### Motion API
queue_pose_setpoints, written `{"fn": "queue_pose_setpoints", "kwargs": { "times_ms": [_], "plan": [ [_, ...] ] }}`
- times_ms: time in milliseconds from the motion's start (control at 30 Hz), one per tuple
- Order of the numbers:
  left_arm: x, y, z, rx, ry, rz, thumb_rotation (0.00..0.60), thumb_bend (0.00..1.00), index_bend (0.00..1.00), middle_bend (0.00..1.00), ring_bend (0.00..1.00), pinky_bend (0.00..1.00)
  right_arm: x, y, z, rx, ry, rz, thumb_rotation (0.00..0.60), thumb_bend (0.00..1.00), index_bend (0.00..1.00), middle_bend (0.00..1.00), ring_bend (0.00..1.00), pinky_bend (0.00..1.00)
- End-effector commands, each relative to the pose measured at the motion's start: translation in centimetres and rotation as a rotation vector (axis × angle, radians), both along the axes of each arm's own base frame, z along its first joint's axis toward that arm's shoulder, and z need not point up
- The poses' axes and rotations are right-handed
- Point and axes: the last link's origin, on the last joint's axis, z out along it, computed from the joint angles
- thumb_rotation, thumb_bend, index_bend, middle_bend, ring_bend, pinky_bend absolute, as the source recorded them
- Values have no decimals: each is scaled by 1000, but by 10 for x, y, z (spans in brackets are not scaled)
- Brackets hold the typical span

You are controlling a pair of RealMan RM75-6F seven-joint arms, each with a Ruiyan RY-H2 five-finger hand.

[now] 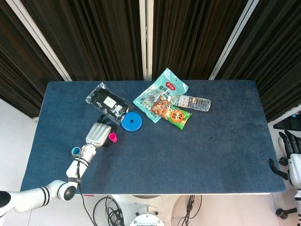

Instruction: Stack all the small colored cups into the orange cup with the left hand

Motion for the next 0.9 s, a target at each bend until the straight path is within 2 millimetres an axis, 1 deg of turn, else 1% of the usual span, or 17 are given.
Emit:
{"fn": "queue_pose_setpoints", "kwargs": {
  "times_ms": [33, 467, 633, 700, 767, 833, 900],
  "plan": [
    [0, 0, -1, 1, 1, -4, 600, 233, 439, 468, 168, 6, 0, 0, 0, 1, 1, -2, 600, 317, 0, 0, 0, 0],
    [-1, -1, -4, 13, -4, -7, 600, 255, 510, 546, 208, 21, -1, 0, 0, 1, 3, -7, 600, 318, 0, 0, 0, 0],
    [-1, -2, -2, 16, -9, -2, 600, 258, 520, 554, 212, 29, -1, 1, 1, -1, 2, -8, 600, 318, 0, 0, 0, 0],
    [-1, -2, 3, 24, -28, 5, 600, 258, 520, 554, 212, 28, -1, 1, 1, -3, 3, -6, 600, 317, 0, 0, 0, 0],
    [0, -3, 12, 40, -60, 19, 600, 258, 520, 554, 212, 28, 0, 1, 2, -5, 4, -3, 600, 317, 0, 0, 0, 0],
    [0, -4, 23, 62, -96, 37, 600, 258, 521, 555, 214, 29, 0, 1, 2, -5, 4, -1, 600, 317, 0, 0, 0, 0],
    [-4, -7, 38, 92, -141, 67, 600, 258, 525, 559, 217, 30, 1, 1, 3, -5, 4, 3, 600, 318, 0, 0, 0, 0]
  ]
}}
